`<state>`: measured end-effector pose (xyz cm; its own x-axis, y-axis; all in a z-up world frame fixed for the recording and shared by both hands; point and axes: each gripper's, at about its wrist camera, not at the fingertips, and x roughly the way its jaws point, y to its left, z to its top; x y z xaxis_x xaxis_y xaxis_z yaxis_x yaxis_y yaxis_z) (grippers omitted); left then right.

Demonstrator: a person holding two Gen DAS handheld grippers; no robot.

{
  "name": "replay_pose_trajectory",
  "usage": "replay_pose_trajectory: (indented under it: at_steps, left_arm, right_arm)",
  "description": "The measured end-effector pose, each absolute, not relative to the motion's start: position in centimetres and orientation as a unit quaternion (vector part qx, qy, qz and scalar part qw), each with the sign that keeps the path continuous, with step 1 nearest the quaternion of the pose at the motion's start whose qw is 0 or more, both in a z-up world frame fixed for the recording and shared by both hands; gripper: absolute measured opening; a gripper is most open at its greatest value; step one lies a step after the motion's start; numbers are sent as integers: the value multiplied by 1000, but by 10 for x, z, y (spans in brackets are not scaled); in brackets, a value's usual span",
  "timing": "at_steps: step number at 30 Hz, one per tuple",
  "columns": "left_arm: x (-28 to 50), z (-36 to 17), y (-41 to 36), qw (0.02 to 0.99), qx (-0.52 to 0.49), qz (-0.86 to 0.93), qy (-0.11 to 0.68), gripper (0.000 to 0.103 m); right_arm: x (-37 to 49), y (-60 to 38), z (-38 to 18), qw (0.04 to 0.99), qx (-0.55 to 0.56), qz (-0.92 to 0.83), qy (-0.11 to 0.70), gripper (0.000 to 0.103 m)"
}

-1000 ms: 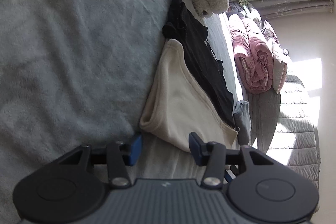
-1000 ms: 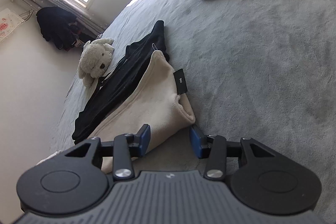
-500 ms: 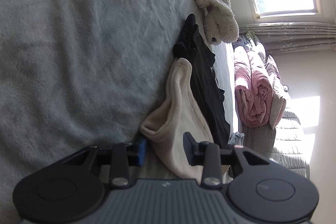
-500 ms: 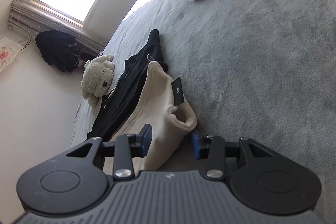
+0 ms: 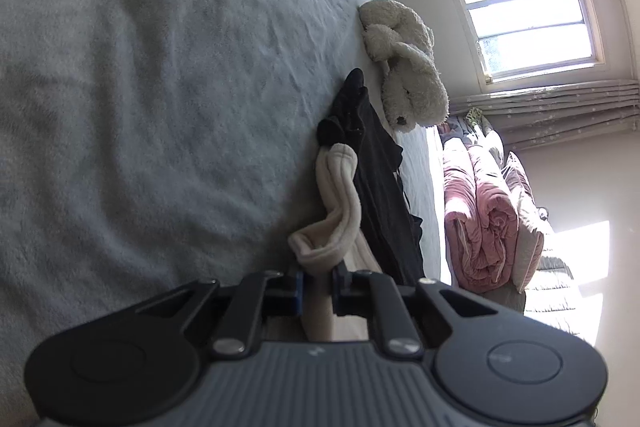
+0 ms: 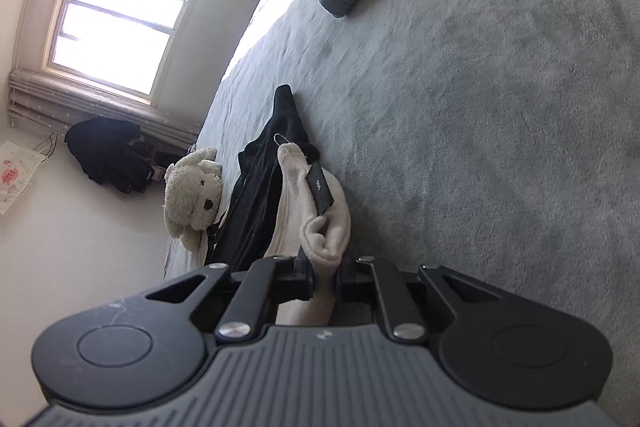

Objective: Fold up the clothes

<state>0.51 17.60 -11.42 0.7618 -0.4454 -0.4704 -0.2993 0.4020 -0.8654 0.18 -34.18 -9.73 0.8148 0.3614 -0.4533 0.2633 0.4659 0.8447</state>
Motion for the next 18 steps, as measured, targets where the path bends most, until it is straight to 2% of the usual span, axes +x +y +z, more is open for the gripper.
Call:
replay_pose_trajectory:
  at_steps: [8, 9, 18]
  left_arm:
    - [-10, -89, 177, 783, -528, -36, 328, 8]
    - [-12, -86, 178, 786, -523, -36, 327, 5]
    - [-33, -75, 185, 791, -516, -42, 328, 5]
  right_arm:
    - [-15, -343, -66, 816, 503, 31, 282, 10]
    - [-17, -344, -64, 816, 503, 31, 284, 10]
    - [-31, -343, -54, 813, 502, 33, 293, 10]
